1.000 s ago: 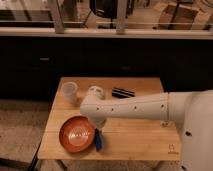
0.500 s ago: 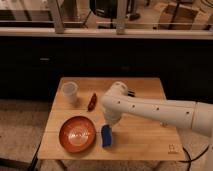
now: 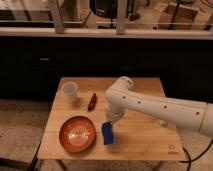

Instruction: Place the white sponge in the ceramic bowl

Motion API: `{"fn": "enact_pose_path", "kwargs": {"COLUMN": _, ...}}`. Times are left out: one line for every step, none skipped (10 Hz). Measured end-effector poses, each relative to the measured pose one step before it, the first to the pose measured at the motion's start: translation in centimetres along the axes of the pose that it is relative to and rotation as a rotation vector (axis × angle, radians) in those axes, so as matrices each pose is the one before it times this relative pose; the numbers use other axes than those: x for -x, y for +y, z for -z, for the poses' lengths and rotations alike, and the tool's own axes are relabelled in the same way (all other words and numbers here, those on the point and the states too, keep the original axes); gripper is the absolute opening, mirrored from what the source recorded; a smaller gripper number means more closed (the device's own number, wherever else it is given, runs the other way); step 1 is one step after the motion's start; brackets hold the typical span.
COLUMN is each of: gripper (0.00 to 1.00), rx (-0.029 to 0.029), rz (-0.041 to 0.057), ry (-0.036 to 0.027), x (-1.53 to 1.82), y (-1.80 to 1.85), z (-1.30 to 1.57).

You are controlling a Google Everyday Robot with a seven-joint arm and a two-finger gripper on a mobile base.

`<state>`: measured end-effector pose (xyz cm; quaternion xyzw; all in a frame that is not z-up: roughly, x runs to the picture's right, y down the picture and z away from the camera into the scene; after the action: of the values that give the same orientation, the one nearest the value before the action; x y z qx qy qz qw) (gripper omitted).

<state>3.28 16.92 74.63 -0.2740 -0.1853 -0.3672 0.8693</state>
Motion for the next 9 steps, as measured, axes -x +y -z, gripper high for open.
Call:
{"fn": "enact_pose_path", "kwargs": {"gripper": 0.01, "rx": 0.00127, "rz": 0.01176, "ry": 0.00184, "x": 0.017, "y": -0.299, "z": 0.662}}
{"fn": "enact_pose_path", "kwargs": {"gripper": 0.01, "rx": 0.0054, "rz": 0.00771, "ry": 0.00245, "x": -0.122, "y": -0.184, "z": 0.624}}
{"fn": "enact_pose_path", "kwargs": {"gripper": 0.01, "rx": -0.00386, "rz": 0.00674, "ry": 0.00037, "x": -0.382, "y": 0.066, "z": 1.478}}
{"fn": "enact_pose_path", "kwargs": {"gripper": 0.01, "rx": -0.0099, "rz": 0.00691, "ry": -0.00023, "x": -0.186, "y": 0.066, "z": 1.588}}
{"fn": "enact_pose_path", "kwargs": {"gripper": 0.01, "rx": -0.01911, "rz": 0.00741, "ry": -0.00728, "x": -0.077, "y": 0.014, "z": 1.491}}
{"fn": "enact_pose_path", "kwargs": {"gripper": 0.01, "rx": -0.0207, "rz": 0.00717, "ry": -0.00548, "x": -0.084, "y": -0.009, "z": 1.275}}
{"fn": "enact_pose_path", "kwargs": {"gripper": 0.01, "rx": -0.03204, "rz": 0.01249, "ry": -0.00969, "x": -0.065, "y": -0.003, "z": 2.058}}
{"fn": "enact_pose_path", "kwargs": {"gripper": 0.01, "rx": -0.02244, "rz": 0.00621, "ry": -0.01286, "x": -0.011, "y": -0.004, "z": 1.131}}
{"fn": "enact_pose_path", "kwargs": {"gripper": 0.01, "rx": -0.02759, "rz": 0.0106, "ry": -0.02092, "x": 0.022, "y": -0.037, "z": 0.846}}
